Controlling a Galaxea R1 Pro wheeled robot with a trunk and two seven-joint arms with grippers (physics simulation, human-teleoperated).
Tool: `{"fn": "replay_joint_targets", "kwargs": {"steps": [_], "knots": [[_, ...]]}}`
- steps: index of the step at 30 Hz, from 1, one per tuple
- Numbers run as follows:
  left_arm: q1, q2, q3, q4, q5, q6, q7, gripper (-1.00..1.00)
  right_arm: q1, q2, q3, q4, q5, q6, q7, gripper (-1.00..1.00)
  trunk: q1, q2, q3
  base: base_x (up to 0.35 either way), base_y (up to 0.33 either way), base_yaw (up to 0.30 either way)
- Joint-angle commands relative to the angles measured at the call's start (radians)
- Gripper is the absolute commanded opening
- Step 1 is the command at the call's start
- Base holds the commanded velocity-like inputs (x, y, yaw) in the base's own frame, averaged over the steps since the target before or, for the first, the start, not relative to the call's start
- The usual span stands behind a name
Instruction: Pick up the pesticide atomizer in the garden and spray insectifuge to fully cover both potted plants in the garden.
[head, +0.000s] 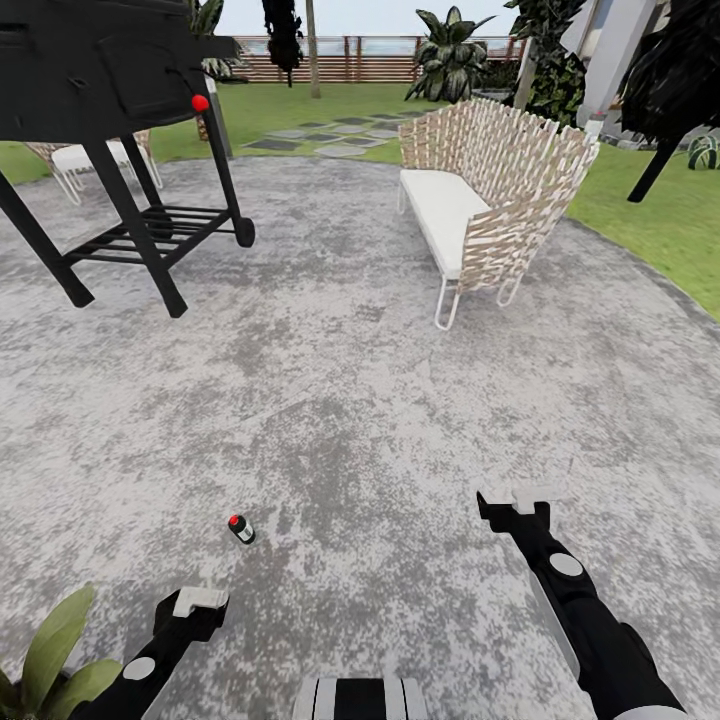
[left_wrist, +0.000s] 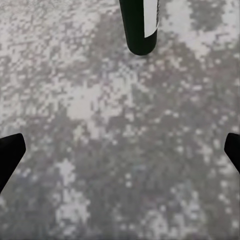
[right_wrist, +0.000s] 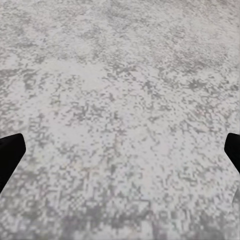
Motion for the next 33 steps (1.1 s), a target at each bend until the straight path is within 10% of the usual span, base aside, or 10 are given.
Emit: {"fn": "replay_joint_targets", "kwargs": {"steps": [1,33], "knots": [[-0.001,-0.001,0.008,0.001,-0.007,-0.004,-0.006,1.0,0.0,0.0,0.0,-0.002,0.001,0.006,0.0,1.0,0.0,0.0,-0.001,0.0,0.0,0.0],[-0.001,-0.002,0.008,-0.001,-0.007,-0.004,-0.006,1.0,0.0,0.0,0.0,-0.002,0.001,0.006,0.0,1.0,0.0,0.0,-0.001,0.104,0.012,0.0]]}}
